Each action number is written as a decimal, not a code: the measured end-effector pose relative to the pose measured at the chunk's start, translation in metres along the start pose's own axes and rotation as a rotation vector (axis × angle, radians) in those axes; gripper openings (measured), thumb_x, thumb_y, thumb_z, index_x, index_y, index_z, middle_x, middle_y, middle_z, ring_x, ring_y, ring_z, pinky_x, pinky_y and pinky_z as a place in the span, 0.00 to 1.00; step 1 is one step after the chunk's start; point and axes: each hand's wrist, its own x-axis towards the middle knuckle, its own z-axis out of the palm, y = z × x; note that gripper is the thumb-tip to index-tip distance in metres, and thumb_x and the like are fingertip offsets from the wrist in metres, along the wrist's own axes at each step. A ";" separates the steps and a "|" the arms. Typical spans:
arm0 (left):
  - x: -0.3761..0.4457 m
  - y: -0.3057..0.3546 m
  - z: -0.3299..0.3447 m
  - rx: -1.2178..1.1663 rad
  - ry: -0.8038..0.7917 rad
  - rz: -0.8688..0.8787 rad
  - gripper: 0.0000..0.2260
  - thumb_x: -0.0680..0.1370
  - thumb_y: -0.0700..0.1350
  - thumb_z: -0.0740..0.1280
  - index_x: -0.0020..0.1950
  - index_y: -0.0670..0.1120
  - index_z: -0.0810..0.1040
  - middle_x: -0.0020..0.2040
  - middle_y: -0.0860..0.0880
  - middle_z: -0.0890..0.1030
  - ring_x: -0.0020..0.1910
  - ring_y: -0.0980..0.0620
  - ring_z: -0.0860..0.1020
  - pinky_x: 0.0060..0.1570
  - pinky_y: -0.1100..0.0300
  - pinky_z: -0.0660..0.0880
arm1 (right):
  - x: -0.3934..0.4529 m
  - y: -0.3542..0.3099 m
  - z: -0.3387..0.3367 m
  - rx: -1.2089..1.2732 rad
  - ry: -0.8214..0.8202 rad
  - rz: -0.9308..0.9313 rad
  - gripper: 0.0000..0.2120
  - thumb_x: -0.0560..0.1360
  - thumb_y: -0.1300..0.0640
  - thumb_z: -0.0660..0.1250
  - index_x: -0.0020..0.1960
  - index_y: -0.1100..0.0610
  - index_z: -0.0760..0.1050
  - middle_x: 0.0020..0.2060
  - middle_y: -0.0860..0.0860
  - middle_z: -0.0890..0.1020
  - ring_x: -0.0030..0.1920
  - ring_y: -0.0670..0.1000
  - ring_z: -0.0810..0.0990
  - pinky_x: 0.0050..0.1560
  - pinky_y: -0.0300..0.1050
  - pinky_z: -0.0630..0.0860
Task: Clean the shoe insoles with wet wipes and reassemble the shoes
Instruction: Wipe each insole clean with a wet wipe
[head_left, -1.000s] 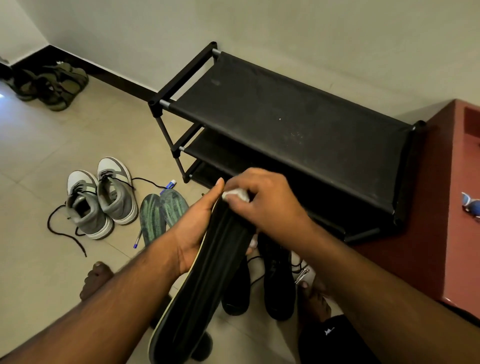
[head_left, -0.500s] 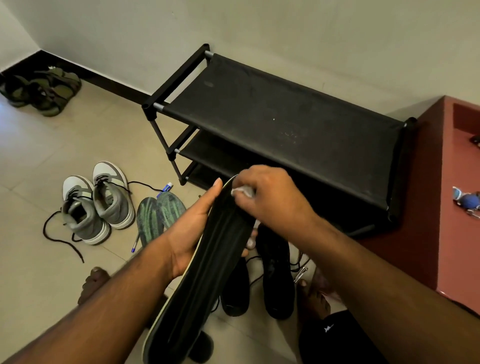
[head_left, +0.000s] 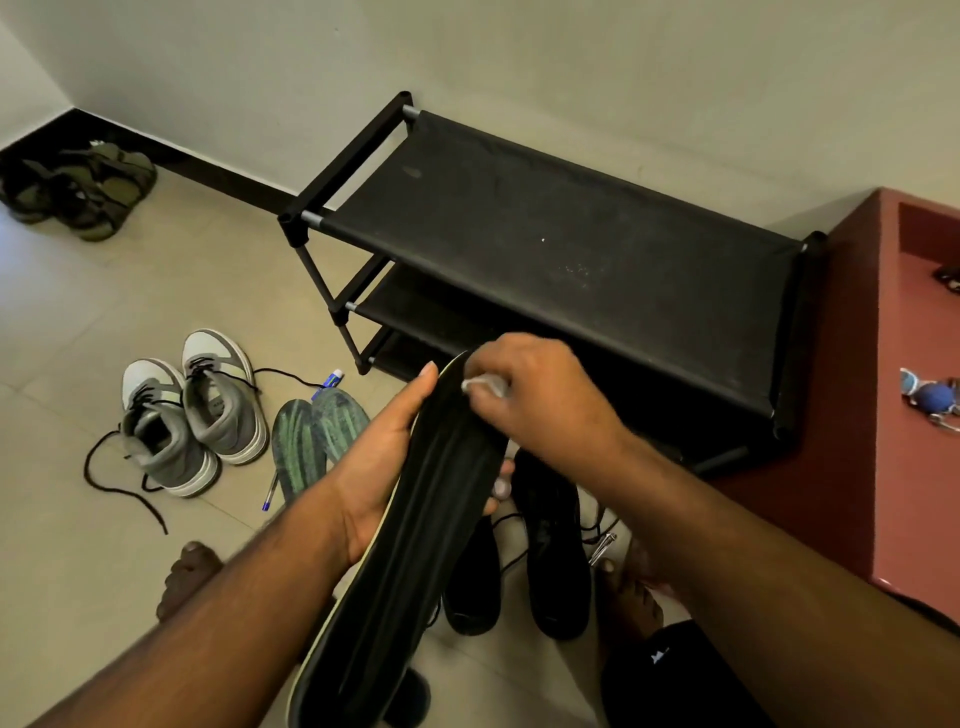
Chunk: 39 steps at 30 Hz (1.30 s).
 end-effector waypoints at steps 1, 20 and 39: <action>-0.001 -0.001 0.001 0.003 -0.007 -0.018 0.35 0.76 0.69 0.58 0.57 0.37 0.83 0.53 0.34 0.80 0.50 0.39 0.79 0.53 0.46 0.76 | 0.003 0.008 -0.005 -0.007 0.058 0.057 0.05 0.75 0.58 0.67 0.49 0.54 0.81 0.45 0.48 0.80 0.48 0.47 0.78 0.50 0.41 0.75; 0.003 -0.001 -0.002 -0.067 0.008 0.028 0.32 0.77 0.67 0.59 0.57 0.39 0.84 0.52 0.35 0.80 0.48 0.40 0.79 0.49 0.47 0.78 | 0.002 0.012 0.001 -0.020 0.082 0.090 0.06 0.75 0.58 0.66 0.50 0.54 0.81 0.46 0.47 0.80 0.48 0.46 0.78 0.51 0.43 0.76; 0.000 0.004 -0.001 -0.109 0.032 0.098 0.32 0.78 0.66 0.57 0.62 0.39 0.82 0.57 0.34 0.76 0.49 0.40 0.80 0.45 0.44 0.81 | 0.004 0.009 -0.002 0.009 0.046 -0.031 0.09 0.73 0.62 0.69 0.51 0.53 0.83 0.46 0.47 0.80 0.47 0.45 0.79 0.49 0.41 0.77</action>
